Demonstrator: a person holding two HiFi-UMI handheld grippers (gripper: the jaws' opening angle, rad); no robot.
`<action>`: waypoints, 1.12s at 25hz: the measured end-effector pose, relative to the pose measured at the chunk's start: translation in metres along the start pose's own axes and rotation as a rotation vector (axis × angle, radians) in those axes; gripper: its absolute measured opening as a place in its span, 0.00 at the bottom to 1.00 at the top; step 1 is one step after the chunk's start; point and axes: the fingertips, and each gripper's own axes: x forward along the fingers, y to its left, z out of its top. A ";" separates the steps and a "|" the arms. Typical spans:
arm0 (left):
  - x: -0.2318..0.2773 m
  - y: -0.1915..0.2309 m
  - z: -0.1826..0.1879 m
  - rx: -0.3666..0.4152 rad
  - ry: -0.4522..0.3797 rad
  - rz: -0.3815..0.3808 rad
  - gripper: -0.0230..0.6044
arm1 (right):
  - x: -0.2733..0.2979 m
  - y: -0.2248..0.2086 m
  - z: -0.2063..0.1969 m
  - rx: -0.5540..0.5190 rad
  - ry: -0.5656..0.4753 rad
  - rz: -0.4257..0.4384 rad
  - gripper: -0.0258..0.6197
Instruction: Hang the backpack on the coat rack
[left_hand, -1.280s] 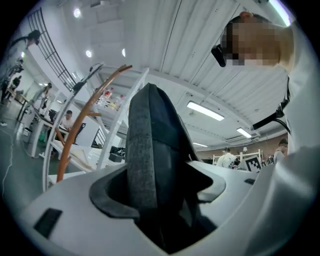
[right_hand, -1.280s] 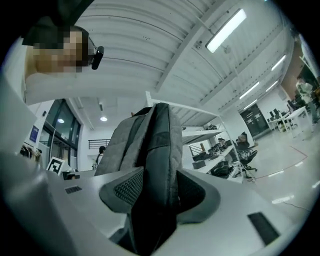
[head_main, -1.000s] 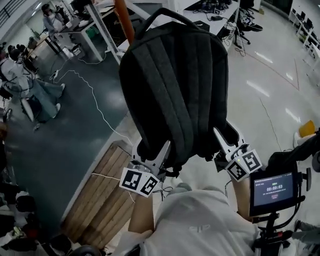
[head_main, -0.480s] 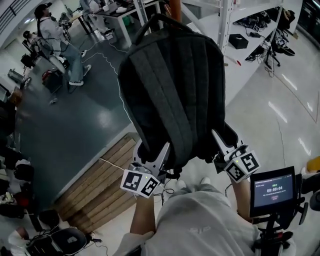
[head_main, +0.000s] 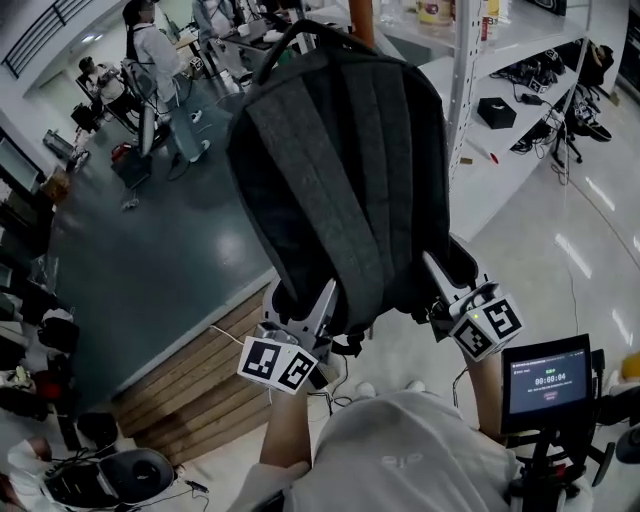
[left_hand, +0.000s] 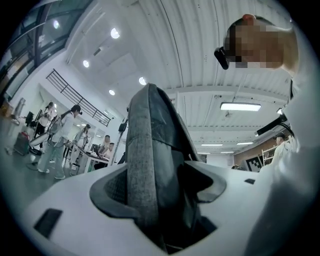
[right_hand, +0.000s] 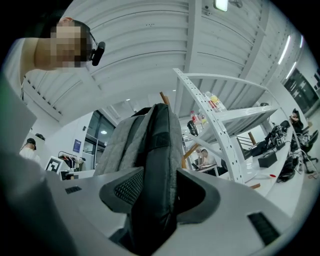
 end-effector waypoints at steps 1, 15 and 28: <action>0.005 0.001 0.007 0.012 -0.010 0.000 0.54 | 0.006 -0.001 0.006 -0.003 -0.013 0.010 0.37; 0.061 -0.017 0.103 0.134 -0.133 -0.053 0.54 | 0.038 -0.014 0.111 -0.077 -0.177 0.048 0.37; 0.092 -0.036 0.098 0.124 -0.122 -0.153 0.54 | 0.018 -0.039 0.123 -0.090 -0.202 -0.031 0.37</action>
